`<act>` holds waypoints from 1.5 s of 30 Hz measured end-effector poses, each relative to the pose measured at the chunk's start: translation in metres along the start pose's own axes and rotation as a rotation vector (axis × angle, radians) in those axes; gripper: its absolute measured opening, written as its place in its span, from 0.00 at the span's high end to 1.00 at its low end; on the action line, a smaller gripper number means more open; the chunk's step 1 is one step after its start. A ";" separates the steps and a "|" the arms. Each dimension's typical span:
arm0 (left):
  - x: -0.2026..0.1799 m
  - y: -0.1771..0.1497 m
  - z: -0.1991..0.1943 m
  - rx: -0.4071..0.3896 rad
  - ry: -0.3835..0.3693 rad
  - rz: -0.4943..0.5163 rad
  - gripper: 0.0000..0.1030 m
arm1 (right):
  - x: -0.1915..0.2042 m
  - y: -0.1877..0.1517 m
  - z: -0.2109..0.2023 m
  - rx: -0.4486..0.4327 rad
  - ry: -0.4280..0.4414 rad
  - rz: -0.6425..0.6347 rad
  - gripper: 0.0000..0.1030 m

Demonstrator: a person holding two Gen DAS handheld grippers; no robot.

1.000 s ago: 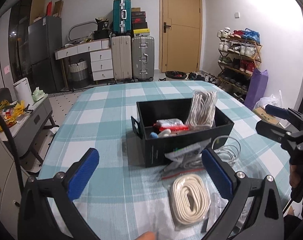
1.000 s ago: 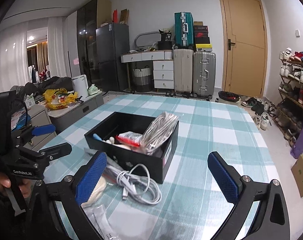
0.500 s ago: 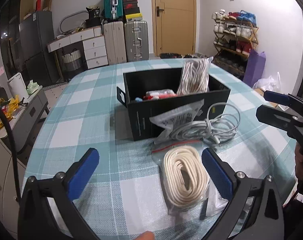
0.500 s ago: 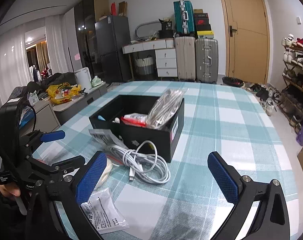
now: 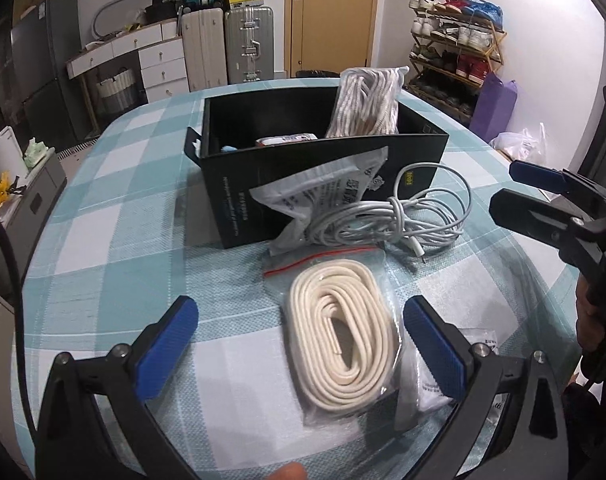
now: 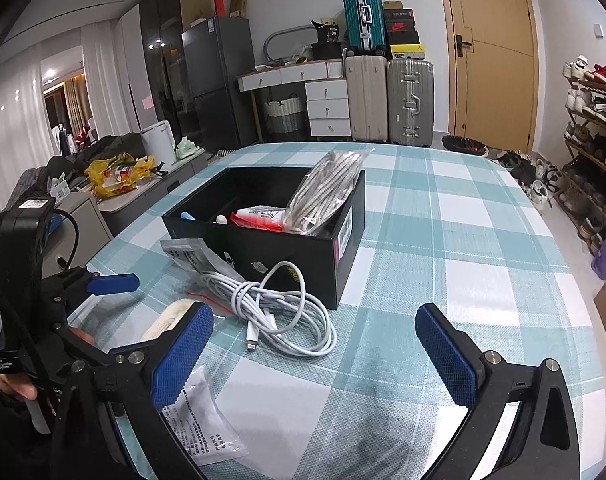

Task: Organize soft objects
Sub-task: 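Move both grippers back toward the bagged white rope coil on the table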

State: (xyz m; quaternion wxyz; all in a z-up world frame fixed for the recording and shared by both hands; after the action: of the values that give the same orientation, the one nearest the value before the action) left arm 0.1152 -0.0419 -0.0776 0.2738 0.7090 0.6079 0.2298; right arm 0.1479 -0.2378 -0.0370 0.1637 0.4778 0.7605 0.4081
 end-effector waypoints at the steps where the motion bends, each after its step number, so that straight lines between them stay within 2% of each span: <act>1: -0.002 -0.001 0.001 0.002 -0.002 0.005 0.00 | 0.000 0.000 0.001 0.003 -0.002 0.001 0.00; 9: 0.006 -0.004 0.004 0.035 0.031 -0.015 0.00 | -0.006 -0.002 0.004 0.017 -0.037 0.009 0.00; 17: 0.017 -0.009 0.003 0.032 0.020 -0.042 0.00 | 0.001 -0.012 0.017 0.093 -0.028 -0.020 0.00; 27: 0.015 -0.012 0.005 0.033 0.032 -0.027 0.00 | 0.014 -0.020 0.046 0.194 -0.007 -0.010 0.00; 35: 0.008 -0.014 0.005 0.040 -0.032 -0.007 0.16 | 0.019 -0.019 0.068 0.234 -0.008 -0.007 0.01; 42: 0.006 -0.014 0.005 0.041 -0.044 -0.001 0.18 | 0.020 -0.020 0.080 0.246 -0.002 0.003 0.02; 45: 0.005 -0.014 0.005 0.042 -0.043 -0.001 0.18 | 0.021 -0.019 0.082 0.248 -0.003 0.010 0.07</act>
State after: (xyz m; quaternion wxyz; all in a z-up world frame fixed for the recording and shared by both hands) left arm 0.1090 -0.0355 -0.0909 0.2720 0.7191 0.6069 0.2016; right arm 0.1789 -0.1859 -0.0988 0.1026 0.4986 0.8025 0.3111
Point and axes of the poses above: each gripper's, at about its wrist camera, not at the fingertips, and z roughly the way its jaws point, x to its left, y to its top, the point moved 8 cm from there along z, roughly the way its jaws point, and after that the axes turned 3 degrees about z, right-handed, at the moved point
